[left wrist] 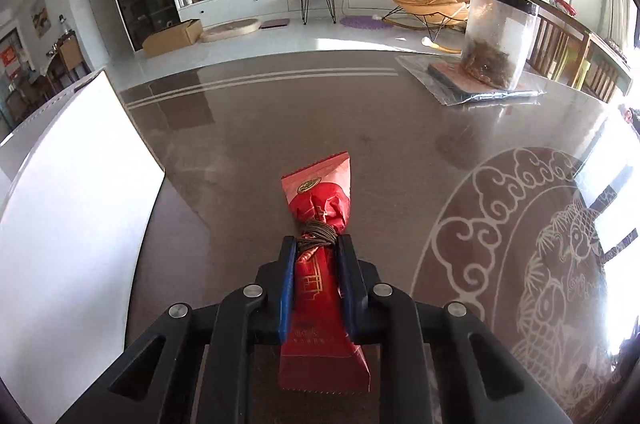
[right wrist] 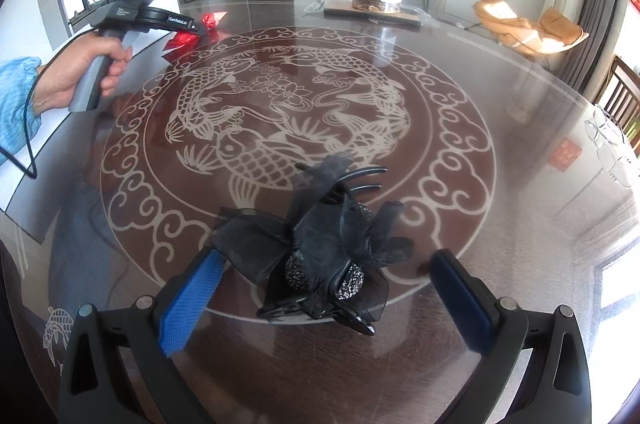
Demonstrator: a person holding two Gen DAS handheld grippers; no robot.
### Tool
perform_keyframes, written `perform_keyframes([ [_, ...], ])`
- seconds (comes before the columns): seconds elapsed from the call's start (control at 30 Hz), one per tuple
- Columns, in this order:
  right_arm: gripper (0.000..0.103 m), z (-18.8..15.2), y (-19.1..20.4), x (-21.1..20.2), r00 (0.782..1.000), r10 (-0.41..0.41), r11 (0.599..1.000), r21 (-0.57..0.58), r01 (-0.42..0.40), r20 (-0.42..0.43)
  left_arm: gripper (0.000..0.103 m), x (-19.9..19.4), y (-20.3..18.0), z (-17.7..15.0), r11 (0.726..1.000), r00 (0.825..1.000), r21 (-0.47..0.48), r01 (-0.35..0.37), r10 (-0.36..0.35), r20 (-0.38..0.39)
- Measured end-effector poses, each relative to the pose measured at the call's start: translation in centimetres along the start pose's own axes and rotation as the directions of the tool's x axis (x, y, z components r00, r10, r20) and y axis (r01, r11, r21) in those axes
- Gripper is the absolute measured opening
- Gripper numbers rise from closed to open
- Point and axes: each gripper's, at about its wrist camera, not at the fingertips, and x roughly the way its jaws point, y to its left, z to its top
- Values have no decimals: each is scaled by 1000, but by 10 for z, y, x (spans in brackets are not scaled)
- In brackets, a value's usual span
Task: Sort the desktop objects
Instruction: 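Move the left gripper onto the red wrapped candy and close it, then lift the candy with the left gripper and carry both items toward the enclosure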
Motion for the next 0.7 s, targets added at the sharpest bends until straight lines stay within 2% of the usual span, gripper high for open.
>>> perform_keyframes([
  [0.2, 103, 1, -1, 0, 1000, 2, 1000, 1, -2, 0, 19, -94, -12, -126, 985, 998, -161, 62, -59, 26],
  [0.27, 103, 0, -1, 0, 1000, 2, 1000, 0, -2, 0, 21, -118, -18, -158, 979, 998, -194, 65, -60, 33],
  [0.3, 103, 0, -1, 0, 1000, 2, 1000, 1, -2, 0, 26, -126, -21, -168, 977, 998, -205, 64, -58, 37],
  [0.33, 103, 0, -1, 0, 1000, 3, 1000, 1, -3, 0, 31, -130, -26, -174, 979, 998, -195, 58, -52, 35],
  [0.4, 103, 0, -1, 0, 1000, 3, 1000, 1, -3, 0, 64, -132, -40, -177, 993, 1000, -118, 12, -11, 13],
  [0.43, 103, 0, -1, 0, 1000, 3, 1000, 1, -3, 0, 69, -129, -48, -176, 996, 1000, -83, -19, 18, -9],
  [0.5, 103, 0, -1, 0, 1000, 3, 1000, 1, -3, 0, 71, -125, -56, -173, 998, 1000, -53, -30, 30, -8],
  [0.6, 103, 0, -1, 0, 1000, 3, 1000, 1, -3, 0, 72, -128, -47, -175, 997, 1000, -77, -11, 10, -12],
  [0.7, 103, 0, -1, 0, 1000, 3, 1000, 1, -3, 0, 74, -127, -47, -174, 997, 1000, -72, -22, 21, -14],
])
